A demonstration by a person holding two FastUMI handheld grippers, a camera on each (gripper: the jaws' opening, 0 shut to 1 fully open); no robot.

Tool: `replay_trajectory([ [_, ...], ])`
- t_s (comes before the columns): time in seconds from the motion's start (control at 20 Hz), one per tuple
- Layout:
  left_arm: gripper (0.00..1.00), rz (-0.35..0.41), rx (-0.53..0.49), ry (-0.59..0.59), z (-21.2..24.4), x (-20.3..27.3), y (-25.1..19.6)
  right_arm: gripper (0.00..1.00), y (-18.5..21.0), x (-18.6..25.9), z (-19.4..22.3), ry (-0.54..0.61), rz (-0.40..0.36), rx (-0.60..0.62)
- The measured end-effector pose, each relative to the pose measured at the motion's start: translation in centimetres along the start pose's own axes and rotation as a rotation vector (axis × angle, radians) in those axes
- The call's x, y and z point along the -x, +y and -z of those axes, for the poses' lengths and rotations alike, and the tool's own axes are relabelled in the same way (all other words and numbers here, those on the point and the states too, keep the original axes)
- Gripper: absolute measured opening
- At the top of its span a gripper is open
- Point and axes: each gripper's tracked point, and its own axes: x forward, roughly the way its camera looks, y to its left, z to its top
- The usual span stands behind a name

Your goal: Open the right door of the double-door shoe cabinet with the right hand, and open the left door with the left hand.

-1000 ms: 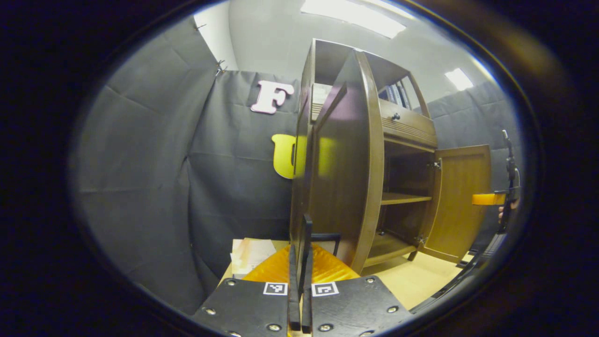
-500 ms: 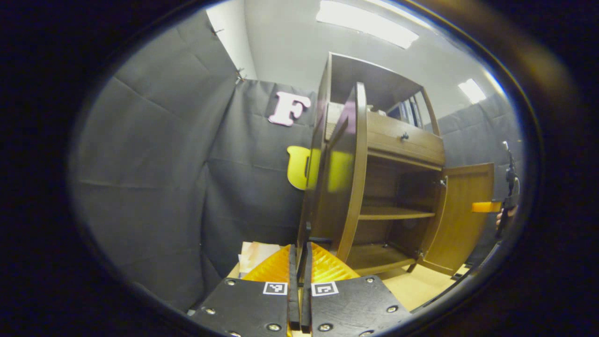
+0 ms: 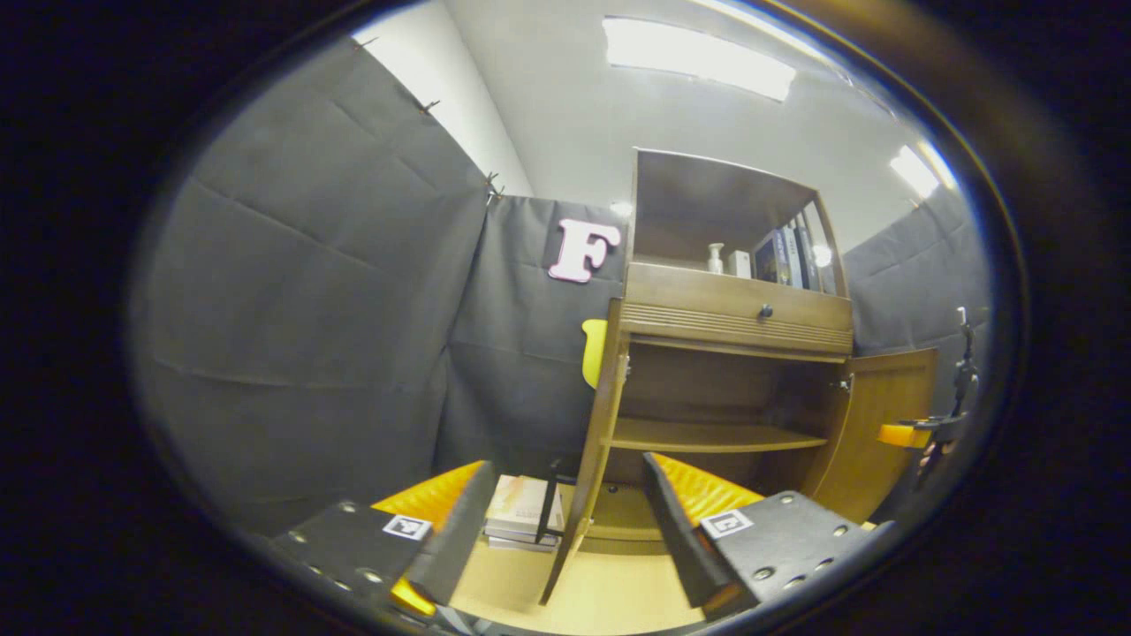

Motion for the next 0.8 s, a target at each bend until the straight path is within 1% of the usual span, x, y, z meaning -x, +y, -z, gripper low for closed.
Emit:
replay_trajectory([
  [0.05, 0.97, -0.021, -0.014, -0.004, -0.2, 0.3, -0.9, 0.98, -0.3, 0.5, 0.1, 0.003, -0.005, -0.001],
  [0.2, 0.97, -0.016, -0.020, 0.010, -0.1, 0.6, -5.2, 0.98, -1.4, 2.3, 0.3, 0.005, -0.017, -0.011],
  [0.4, 0.97, -0.010, -0.010, 0.063, 1.4, 1.6, -9.5, 0.98, -3.1, 4.7, 0.5, 0.002, -0.030, -0.020],
  [0.6, 0.97, -0.030, -0.018, 0.115, 3.0, 3.1, -11.9, 0.98, -5.6, 6.3, 1.4, 0.032, -0.019, -0.025],
  [0.8, 0.97, -0.011, -0.043, 0.125, 2.7, 2.9, -13.4, 0.98, -7.0, 7.2, 1.8, 0.050, 0.020, -0.027],
])
